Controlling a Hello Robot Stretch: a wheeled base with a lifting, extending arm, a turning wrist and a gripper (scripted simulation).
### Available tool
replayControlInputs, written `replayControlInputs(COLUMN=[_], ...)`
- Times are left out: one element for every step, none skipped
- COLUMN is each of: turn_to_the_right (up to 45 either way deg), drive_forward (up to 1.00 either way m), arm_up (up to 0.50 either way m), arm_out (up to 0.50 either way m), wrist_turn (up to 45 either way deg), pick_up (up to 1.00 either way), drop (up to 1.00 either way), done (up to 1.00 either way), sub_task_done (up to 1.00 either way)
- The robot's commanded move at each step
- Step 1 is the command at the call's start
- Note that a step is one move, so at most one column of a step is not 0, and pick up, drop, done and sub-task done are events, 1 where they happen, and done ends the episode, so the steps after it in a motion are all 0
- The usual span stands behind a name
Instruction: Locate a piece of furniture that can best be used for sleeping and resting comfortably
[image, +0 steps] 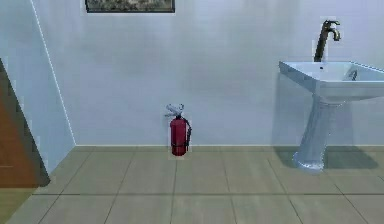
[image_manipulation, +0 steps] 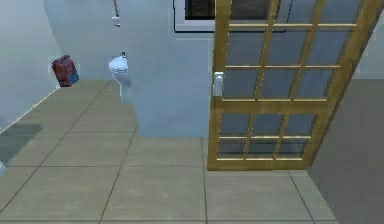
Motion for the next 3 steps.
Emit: replayControlInputs(turn_to_the_right=[-39.0, 0.0, -39.0], drive_forward=[0.00, 0.35, 0.00], arm_up=[0.00, 0.00, 0.00], arm_out=[0.00, 0.00, 0.00], wrist_turn=[0.0, 0.0, 0.0], pick_up=[0.00, 0.00, 0.00], drop=[0.00, 0.00, 0.00], done=[0.00, 0.00, 0.00], sub_task_done=[0.00, 0.00, 0.00])
